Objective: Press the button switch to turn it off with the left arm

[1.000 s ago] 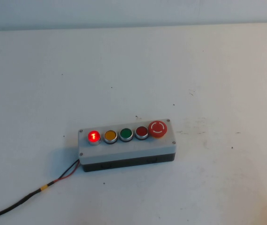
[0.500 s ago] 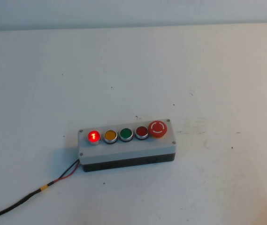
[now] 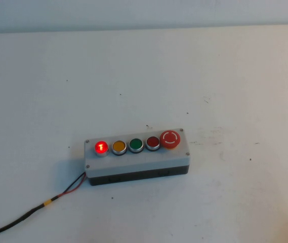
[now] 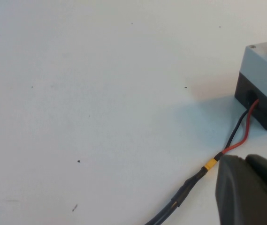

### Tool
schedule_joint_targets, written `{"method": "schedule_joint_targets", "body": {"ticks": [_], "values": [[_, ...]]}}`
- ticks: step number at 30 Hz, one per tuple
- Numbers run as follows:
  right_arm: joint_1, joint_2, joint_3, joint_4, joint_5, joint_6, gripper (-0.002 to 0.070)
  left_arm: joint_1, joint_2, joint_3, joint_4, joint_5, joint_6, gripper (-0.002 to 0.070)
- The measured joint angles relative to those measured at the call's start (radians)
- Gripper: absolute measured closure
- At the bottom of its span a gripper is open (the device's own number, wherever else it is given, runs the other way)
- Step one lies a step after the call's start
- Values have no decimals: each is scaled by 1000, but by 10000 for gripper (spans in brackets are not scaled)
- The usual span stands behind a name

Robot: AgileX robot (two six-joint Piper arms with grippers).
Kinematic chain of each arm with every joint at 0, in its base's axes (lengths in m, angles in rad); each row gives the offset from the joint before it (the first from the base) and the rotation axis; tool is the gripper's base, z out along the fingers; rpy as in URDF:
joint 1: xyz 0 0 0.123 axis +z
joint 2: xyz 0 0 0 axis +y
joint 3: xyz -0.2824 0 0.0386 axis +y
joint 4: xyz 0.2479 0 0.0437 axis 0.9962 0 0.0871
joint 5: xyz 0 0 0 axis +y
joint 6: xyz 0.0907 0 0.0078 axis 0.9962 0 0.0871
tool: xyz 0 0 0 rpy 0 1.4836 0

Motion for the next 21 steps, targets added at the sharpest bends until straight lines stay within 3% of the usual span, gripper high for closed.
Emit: {"method": "schedule_joint_targets", "body": {"ticks": [13, 21], "values": [[0, 0, 0, 0, 0, 0, 692, 0, 0, 0, -25, -14, -2, 678], [0, 0, 0, 0, 0, 0, 692, 0, 0, 0, -386, -184, -51, 678]]}}
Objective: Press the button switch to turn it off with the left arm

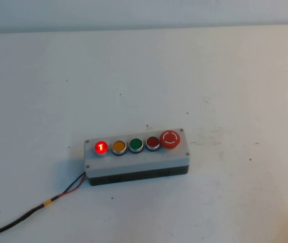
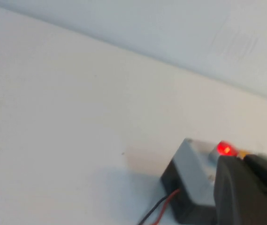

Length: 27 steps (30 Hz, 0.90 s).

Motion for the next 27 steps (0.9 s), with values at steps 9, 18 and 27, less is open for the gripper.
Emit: {"method": "schedule_joint_targets", "body": {"ticks": [9, 18, 27], "values": [[0, 0, 0, 0, 0, 0, 692, 0, 11, -54, -234, 35, -11, 678], [0, 0, 0, 0, 0, 0, 692, 0, 455, -503, -32, 522, -3, 678], [0, 0, 0, 0, 0, 0, 692, -21, 1095, -978, 113, 876, 152, 678]]}}
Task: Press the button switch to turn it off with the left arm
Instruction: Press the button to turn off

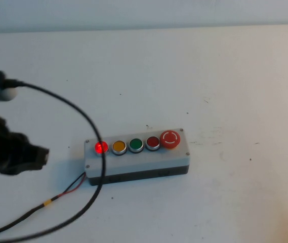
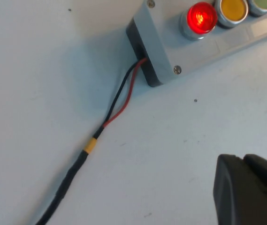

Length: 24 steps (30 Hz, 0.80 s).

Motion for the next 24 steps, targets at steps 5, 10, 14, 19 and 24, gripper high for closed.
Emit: {"method": "schedule_joint_targets", "body": {"ticks": [5, 10, 14, 19, 24], "values": [[0, 0, 0, 0, 0, 0, 692, -139, 371, -274, 102, 116, 19, 678], [0, 0, 0, 0, 0, 0, 692, -246, 657, -551, 171, 152, 17, 678], [0, 0, 0, 0, 0, 0, 692, -260, 729, -653, 175, 153, 19, 678], [0, 0, 0, 0, 0, 0, 692, -260, 715, -666, 165, 164, 19, 678], [0, 0, 0, 0, 0, 0, 692, -290, 635, -569, 143, 164, 19, 678]]}}
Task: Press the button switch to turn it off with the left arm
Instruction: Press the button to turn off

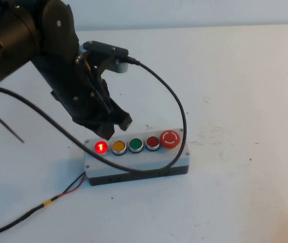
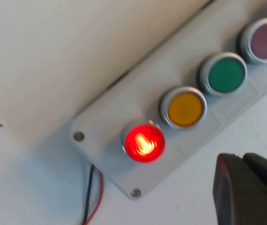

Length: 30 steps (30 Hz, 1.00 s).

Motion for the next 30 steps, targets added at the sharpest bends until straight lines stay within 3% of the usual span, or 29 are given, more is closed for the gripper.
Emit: {"method": "schedule_joint_targets", "body": {"ticks": [30], "values": [[0, 0, 0, 0, 0, 0, 692, 4, 86, 11, 89, -4, 2, 678]]}}
